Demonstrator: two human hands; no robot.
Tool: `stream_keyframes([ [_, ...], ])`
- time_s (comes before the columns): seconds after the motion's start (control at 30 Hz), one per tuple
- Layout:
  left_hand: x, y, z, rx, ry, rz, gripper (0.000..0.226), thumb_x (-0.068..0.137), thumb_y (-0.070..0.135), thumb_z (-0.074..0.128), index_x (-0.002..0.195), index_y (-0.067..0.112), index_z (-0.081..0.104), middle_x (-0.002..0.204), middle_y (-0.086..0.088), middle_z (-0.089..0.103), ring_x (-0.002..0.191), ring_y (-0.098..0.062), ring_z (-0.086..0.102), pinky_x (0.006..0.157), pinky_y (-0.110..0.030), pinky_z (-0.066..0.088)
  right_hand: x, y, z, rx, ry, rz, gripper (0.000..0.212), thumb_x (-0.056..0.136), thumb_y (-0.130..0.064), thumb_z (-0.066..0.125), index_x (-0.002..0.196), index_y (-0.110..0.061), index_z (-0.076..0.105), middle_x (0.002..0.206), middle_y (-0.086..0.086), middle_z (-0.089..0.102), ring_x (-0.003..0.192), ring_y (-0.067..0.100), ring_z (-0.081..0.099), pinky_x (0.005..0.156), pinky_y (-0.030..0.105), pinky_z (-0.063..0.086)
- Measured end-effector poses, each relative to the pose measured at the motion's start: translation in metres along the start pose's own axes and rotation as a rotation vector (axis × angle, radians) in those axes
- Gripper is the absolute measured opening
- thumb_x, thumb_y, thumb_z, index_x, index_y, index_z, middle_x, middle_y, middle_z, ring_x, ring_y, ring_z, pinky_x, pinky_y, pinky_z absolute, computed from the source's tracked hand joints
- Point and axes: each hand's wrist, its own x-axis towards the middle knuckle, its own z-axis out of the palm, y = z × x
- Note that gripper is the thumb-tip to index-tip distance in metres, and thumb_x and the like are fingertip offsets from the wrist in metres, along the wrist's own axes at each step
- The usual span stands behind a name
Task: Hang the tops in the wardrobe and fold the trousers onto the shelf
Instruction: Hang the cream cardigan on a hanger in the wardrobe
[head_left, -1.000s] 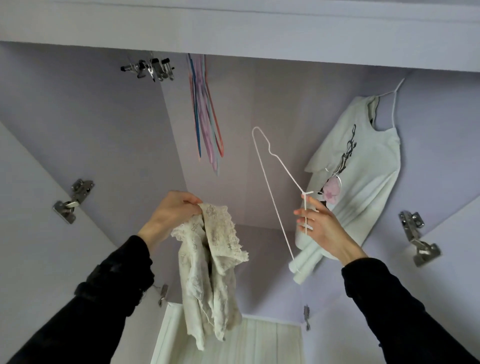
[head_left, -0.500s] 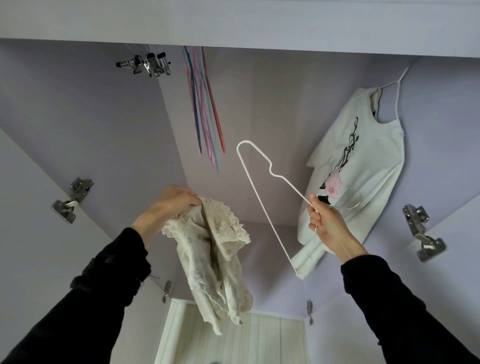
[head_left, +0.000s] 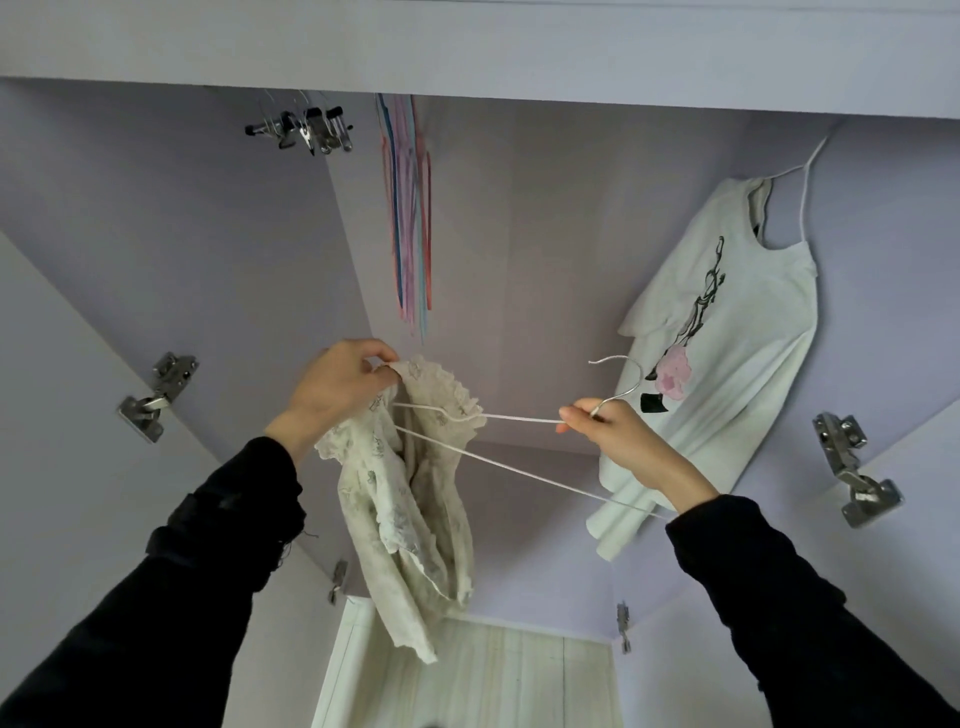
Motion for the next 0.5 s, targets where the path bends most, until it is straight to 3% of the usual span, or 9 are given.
stream_keyframes([
  [0.07,-0.001,0.001,-0.003,0.076,0.016,0.041,0.011,0.087,0.025,0.062,0.079,0.033,0.062,0.06,0.003,0.056,0.052,-0.012,0.048,0.054,-0.024,0.036,-0.001,-0.012,0.004,-0.04,-0.02,-0.053,0.028,0.098,-0.024,0.048,0.079,-0.013,0.066,0.042,-0.013,0.023,0.04,0.006,0.027,0.046,0.016,0.024],
  [0.17,-0.003,0.011,-0.004,0.166,0.041,0.109,0.007,0.087,0.028,0.06,0.086,0.033,0.065,0.057,0.007,0.053,0.055,-0.009,0.048,0.054,-0.022,0.034,0.0,-0.032,0.02,-0.149,-0.071,-0.153,0.027,0.097,-0.023,0.049,0.077,-0.015,0.065,0.045,-0.01,0.025,0.04,0.007,0.028,0.047,0.018,0.025],
  [0.3,-0.009,0.035,0.001,0.192,0.079,0.221,0.013,0.087,0.028,0.06,0.096,0.028,0.069,0.062,0.01,0.055,0.068,-0.017,0.053,0.065,-0.027,0.04,0.005,-0.053,0.05,-0.246,-0.115,-0.22,0.028,0.096,-0.023,0.052,0.074,-0.015,0.066,0.053,0.001,0.047,0.048,0.008,0.033,0.053,0.02,0.028],
  [0.43,-0.017,0.043,0.004,0.306,0.072,0.285,0.015,0.088,0.031,0.059,0.1,0.027,0.069,0.069,0.01,0.053,0.085,-0.022,0.059,0.073,-0.031,0.045,0.007,-0.068,0.055,0.086,-0.013,-0.142,0.035,0.097,-0.026,0.05,0.063,-0.017,0.056,0.051,-0.006,0.041,0.05,0.01,0.031,0.053,0.024,0.027],
  [0.5,-0.019,0.039,0.003,0.378,0.052,0.361,0.02,0.09,0.034,0.059,0.105,0.027,0.069,0.079,0.009,0.047,0.095,-0.022,0.056,0.074,-0.029,0.041,0.008,-0.072,0.049,0.175,-0.008,-0.109,0.032,0.098,-0.03,0.049,0.07,-0.02,0.061,0.063,0.005,0.032,0.06,0.02,0.029,0.062,0.028,0.029],
])
